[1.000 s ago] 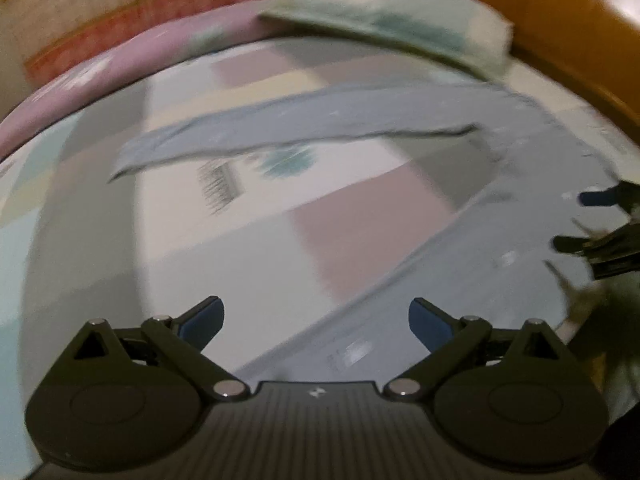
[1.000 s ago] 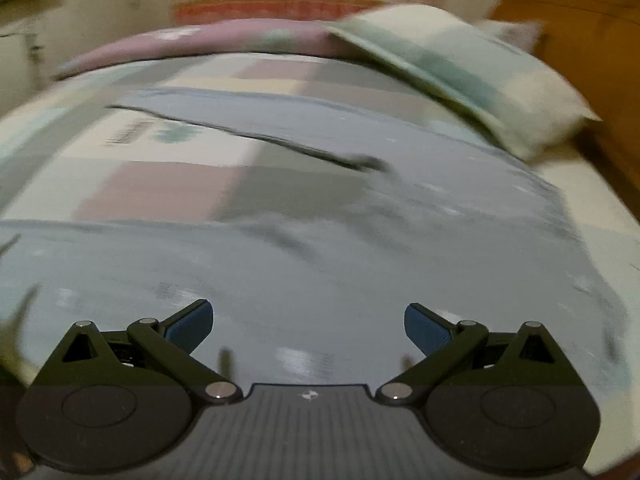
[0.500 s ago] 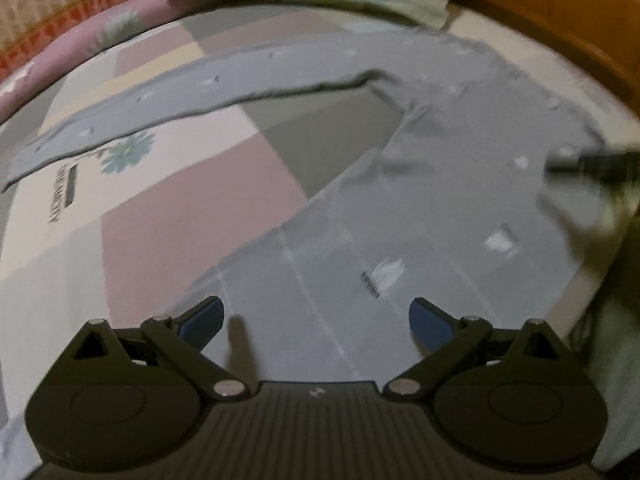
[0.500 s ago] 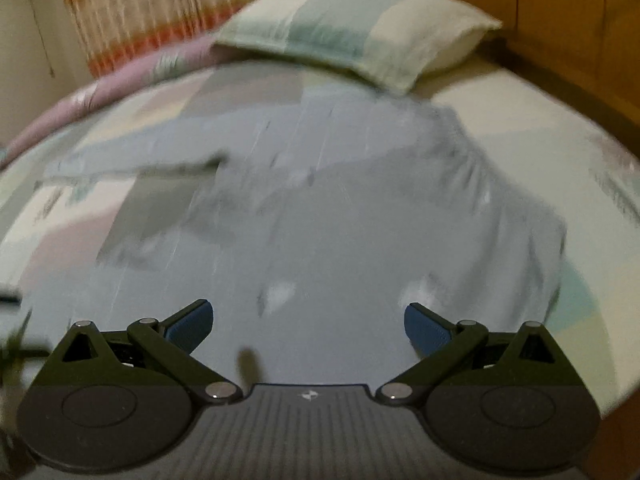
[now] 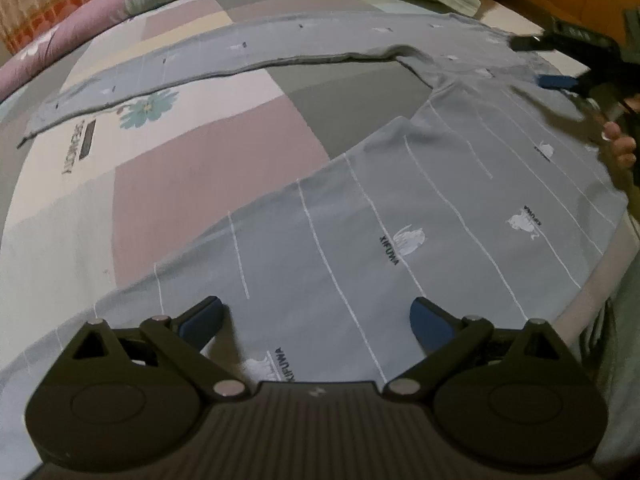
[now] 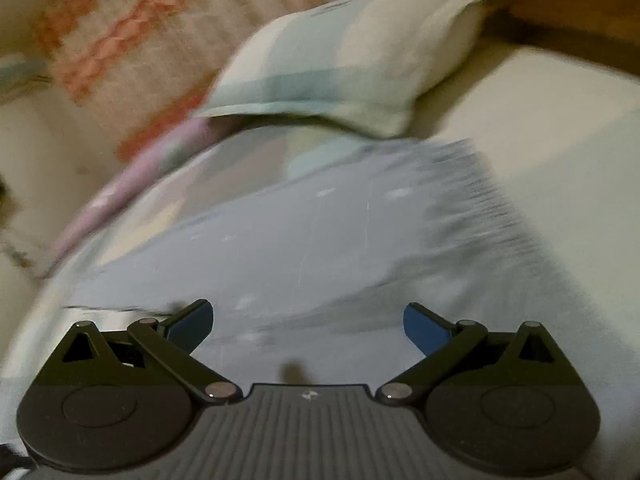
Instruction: Fold clothes
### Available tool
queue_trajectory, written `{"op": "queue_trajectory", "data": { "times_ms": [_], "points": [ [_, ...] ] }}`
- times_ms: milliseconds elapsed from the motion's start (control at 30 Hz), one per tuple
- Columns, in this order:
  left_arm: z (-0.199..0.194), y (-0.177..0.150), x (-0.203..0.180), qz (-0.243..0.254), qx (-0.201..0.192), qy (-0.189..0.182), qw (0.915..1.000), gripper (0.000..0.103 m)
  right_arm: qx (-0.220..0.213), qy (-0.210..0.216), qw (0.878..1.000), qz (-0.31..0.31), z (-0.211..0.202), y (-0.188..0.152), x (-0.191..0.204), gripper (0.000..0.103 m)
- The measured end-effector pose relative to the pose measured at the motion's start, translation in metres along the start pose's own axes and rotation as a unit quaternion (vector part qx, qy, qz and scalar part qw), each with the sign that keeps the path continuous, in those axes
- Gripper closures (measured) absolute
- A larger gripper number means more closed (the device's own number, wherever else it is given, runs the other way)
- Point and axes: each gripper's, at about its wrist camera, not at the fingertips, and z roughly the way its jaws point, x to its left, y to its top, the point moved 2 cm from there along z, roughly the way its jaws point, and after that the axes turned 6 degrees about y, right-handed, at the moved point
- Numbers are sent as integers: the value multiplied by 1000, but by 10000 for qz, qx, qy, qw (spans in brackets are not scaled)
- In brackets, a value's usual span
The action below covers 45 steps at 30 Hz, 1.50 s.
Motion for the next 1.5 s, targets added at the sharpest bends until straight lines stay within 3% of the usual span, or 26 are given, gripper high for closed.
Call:
{"op": "queue_trajectory", "data": {
  "times_ms": [167, 267, 333, 467, 600, 767, 933, 1067, 1267, 1400, 1500],
  "points": [
    [-2, -1, 0, -62, -25, 39, 10000, 2, 108, -495, 9986, 157, -30, 2, -1, 0],
    [-6, -2, -3, -84, -78, 132, 9998, 2, 324, -415, 9979, -383, -55, -14, 27, 0],
    [-9, -3, -7, -93, -119, 126, 9998, 2, 467, -675, 9935, -794, -65, -32, 43, 0],
    [-8, -7, -17, -64, -15, 0, 10000, 2, 820, -1242, 9823, -1141, -64, -66, 57, 0],
    [-11, -19, -15, -138, 7, -57, 9999, 2, 1030, -1307, 9812, -982, -59, -85, 54, 0],
    [-19, -32, 2, -376, 83, -45, 9992, 2, 1207, -1685, 9682, -1404, -55, -96, 67, 0],
    [-49, -34, 38, -491, -97, -77, 9987, 2, 1187, -1833, 9660, -1382, -52, -97, 70, 0],
    [-74, -33, 98, -648, -181, -140, 9976, 2, 1245, -1824, 9662, -1331, -53, -95, 70, 0],
    [-65, -66, 176, -1552, 455, -682, 9845, 2, 1203, -1891, 9658, -1307, -53, -97, 72, 0],
    [-45, -92, 188, -2069, 765, -938, 9708, 2, 1198, -1888, 9662, -1285, -53, -97, 71, 0],
    [-47, -100, 188, -2158, 848, -959, 9680, 2, 1198, -1861, 9666, -1293, -53, -97, 70, 0]
  ]
}}
